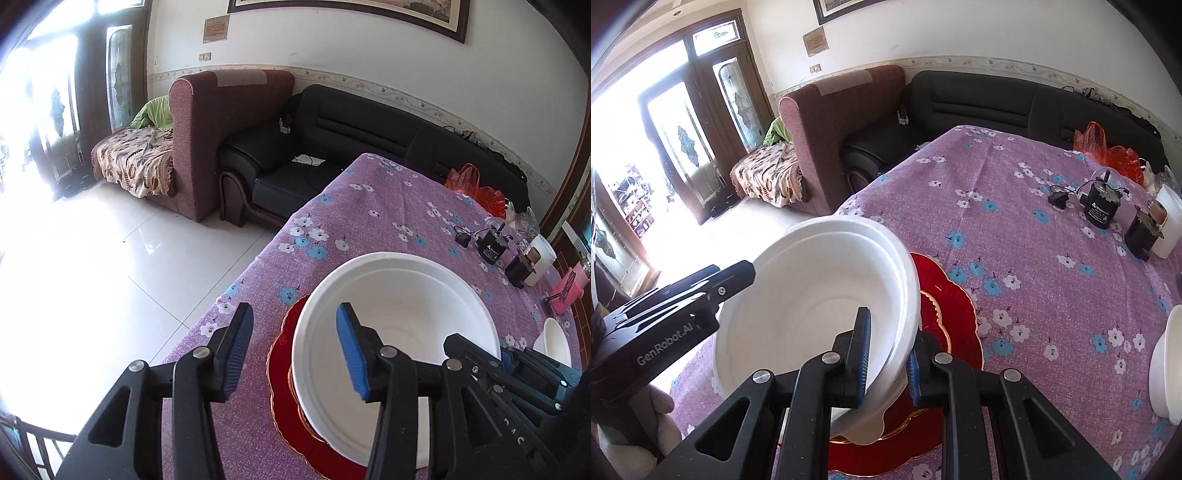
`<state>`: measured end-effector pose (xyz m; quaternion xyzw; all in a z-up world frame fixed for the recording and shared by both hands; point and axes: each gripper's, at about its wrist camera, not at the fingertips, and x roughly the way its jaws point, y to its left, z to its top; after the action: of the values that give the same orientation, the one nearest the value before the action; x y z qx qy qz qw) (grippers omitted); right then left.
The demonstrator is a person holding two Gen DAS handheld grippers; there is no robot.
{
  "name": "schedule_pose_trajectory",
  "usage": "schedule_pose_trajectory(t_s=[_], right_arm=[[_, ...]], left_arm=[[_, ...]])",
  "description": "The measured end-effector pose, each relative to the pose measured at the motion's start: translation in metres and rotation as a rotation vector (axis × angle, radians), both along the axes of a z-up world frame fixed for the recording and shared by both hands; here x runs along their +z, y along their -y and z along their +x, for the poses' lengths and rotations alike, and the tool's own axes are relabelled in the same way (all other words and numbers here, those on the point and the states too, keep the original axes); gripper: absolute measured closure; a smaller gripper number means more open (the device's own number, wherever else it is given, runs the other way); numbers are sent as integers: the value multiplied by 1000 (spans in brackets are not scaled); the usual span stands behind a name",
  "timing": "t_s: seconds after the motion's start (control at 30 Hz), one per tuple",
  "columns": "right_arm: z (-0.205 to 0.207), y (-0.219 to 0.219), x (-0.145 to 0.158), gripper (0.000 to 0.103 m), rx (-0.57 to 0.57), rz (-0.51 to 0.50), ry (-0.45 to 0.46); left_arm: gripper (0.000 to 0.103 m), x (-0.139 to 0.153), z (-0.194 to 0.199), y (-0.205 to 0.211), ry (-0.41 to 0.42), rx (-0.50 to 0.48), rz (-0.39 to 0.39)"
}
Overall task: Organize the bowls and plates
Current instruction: 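Lift the white bowl and lower it into the beige bowl on the stack, then open both grippers and pull back from the stack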
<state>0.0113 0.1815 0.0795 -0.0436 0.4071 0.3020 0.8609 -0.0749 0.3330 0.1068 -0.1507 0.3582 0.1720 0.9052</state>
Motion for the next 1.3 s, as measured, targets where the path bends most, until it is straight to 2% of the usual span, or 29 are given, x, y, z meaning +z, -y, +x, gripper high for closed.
schedule_pose_trajectory(t_s=[0.13,0.17,0.23,0.27,0.3,0.33,0.43,0.6,0.73,0.87,0.93,1.17,1.3], right_arm=[[1,-1,-1,83,-8,-23,32],[1,-1,-1,79,-8,-28,38],[0,-1,0,61,-8,-32,52],[-1,0,1,44,-11,-25,64],[-3,2,3,35,-14,-15,76],[-4,4,6,33,-18,-3,89],[-7,12,15,32,-38,19,115],[-18,40,28,32,-70,80,128],[-35,74,35,31,-123,103,182],[-58,117,41,13,-223,100,305],[-63,144,42,10,-281,104,331],[-55,236,30,10,-435,65,280],[-49,288,28,10,-523,79,263]], left_arm=[[53,8,-11,-2,37,12,-15],[52,11,-15,-1,49,15,-14],[46,16,-23,1,72,18,-10],[46,18,-27,2,86,18,-8],[45,21,-30,3,95,17,-4],[42,24,-35,5,106,14,0],[31,31,-47,12,137,7,6],[26,39,-63,37,170,-16,55],[23,42,-72,63,182,-42,110],[18,47,-78,97,197,-57,208],[13,47,-79,115,200,-63,264],[13,42,-64,167,160,-148,342],[13,37,-54,192,130,-189,390]])
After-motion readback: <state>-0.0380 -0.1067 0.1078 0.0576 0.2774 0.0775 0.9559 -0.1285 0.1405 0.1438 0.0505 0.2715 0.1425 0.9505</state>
